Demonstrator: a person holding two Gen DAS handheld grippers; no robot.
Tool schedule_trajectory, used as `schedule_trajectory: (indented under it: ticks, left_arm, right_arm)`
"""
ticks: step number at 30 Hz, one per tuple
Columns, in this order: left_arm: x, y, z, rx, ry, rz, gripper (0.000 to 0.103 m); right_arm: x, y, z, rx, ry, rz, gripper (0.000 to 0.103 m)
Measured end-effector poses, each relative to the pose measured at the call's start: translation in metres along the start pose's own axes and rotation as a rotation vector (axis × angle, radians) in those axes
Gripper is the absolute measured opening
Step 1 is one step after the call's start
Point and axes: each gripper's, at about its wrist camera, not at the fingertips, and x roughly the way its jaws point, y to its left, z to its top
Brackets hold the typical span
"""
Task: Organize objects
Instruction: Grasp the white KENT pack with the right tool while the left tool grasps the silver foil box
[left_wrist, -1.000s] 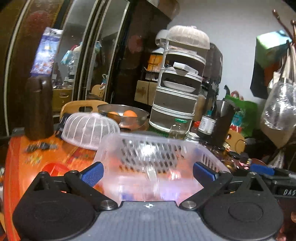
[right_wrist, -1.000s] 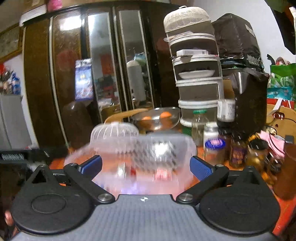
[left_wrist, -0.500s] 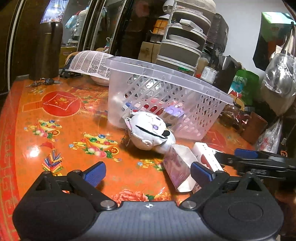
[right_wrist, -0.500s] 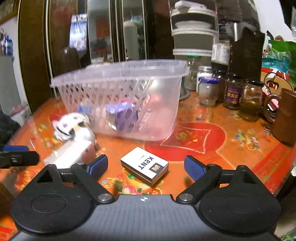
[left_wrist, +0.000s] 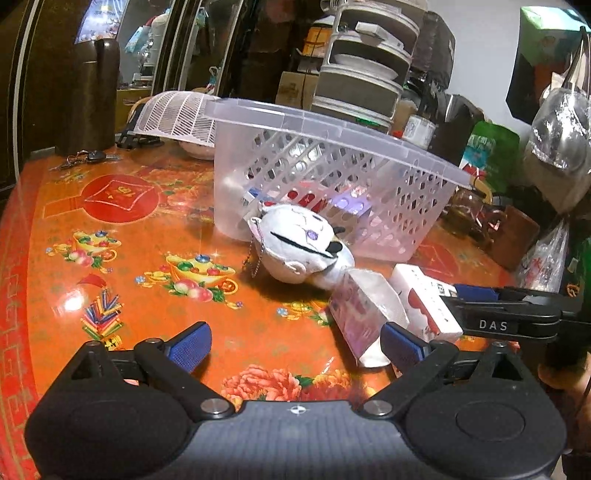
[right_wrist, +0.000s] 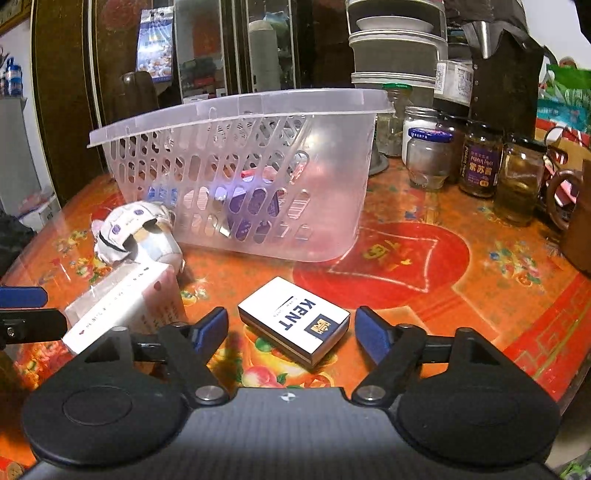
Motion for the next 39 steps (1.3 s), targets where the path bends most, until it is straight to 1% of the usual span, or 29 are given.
schedule_trajectory:
  ticks: [1, 3, 8, 11, 12, 15, 19, 24, 26, 28, 29, 30, 31, 32, 33, 34, 36, 39]
  left_arm:
    - [0.001, -0.001, 0.000, 0.004, 0.004, 0.002, 0.099]
    - [0.001, -0.003, -0.001, 0.015, 0.006, 0.009, 0.099]
    - [0.001, -0.007, -0.002, 0.029, 0.008, 0.013, 0.099]
    - [0.000, -0.015, -0.002, 0.054, 0.000, -0.020, 0.099]
    - [0.001, -0.019, -0.002, 0.074, 0.003, -0.016, 0.099]
    - [0.012, -0.033, 0.000, 0.130, 0.041, 0.028, 0.099]
    - [0.023, -0.043, 0.005, 0.140, 0.065, 0.036, 0.099]
    - [0.037, -0.050, 0.010, 0.147, 0.078, 0.077, 0.097]
    - [0.041, -0.054, 0.009, 0.161, 0.082, 0.091, 0.093]
    - [0.039, -0.056, 0.009, 0.172, 0.070, 0.099, 0.077]
    - [0.039, -0.057, 0.008, 0.178, 0.065, 0.107, 0.074]
    - [0.039, -0.057, 0.008, 0.181, 0.062, 0.116, 0.068]
    - [0.039, -0.058, 0.009, 0.183, 0.058, 0.117, 0.060]
    - [0.038, -0.058, 0.009, 0.186, 0.055, 0.116, 0.058]
    - [0.038, -0.058, 0.009, 0.188, 0.053, 0.114, 0.054]
    - [0.037, -0.059, 0.009, 0.191, 0.051, 0.112, 0.047]
    - [0.036, -0.058, 0.008, 0.192, 0.048, 0.107, 0.044]
    - [0.034, -0.055, 0.008, 0.182, 0.046, 0.093, 0.043]
  right_arm:
    - [0.000, 0.002, -0.001, -0.016, -0.004, -0.012, 0.059]
    - [-0.002, 0.004, -0.003, -0.024, -0.021, -0.018, 0.048]
    - [-0.021, 0.004, -0.014, 0.001, -0.059, 0.017, 0.047]
    - [-0.041, 0.004, -0.025, 0.028, -0.093, 0.041, 0.047]
    - [-0.050, 0.005, -0.030, 0.039, -0.106, 0.051, 0.047]
    - [-0.072, 0.005, -0.045, 0.074, -0.135, 0.064, 0.047]
    - [-0.085, 0.006, -0.060, 0.083, -0.139, 0.056, 0.047]
    - [-0.086, 0.004, -0.069, 0.095, -0.138, 0.056, 0.047]
    - [-0.087, 0.005, -0.070, 0.086, -0.141, 0.051, 0.047]
    - [-0.088, 0.007, -0.072, 0.071, -0.144, 0.053, 0.048]
    - [-0.088, 0.009, -0.073, 0.059, -0.147, 0.049, 0.048]
    - [-0.089, 0.011, -0.075, 0.049, -0.151, 0.044, 0.049]
    - [-0.089, 0.012, -0.076, 0.041, -0.155, 0.041, 0.050]
    - [-0.089, 0.012, -0.076, 0.037, -0.159, 0.040, 0.050]
    - [-0.089, 0.013, -0.076, 0.034, -0.162, 0.039, 0.052]
    - [-0.088, 0.012, -0.075, 0.033, -0.164, 0.043, 0.058]
    - [-0.084, 0.012, -0.074, 0.027, -0.168, 0.045, 0.063]
    - [-0.078, 0.013, -0.074, 0.005, -0.184, 0.044, 0.064]
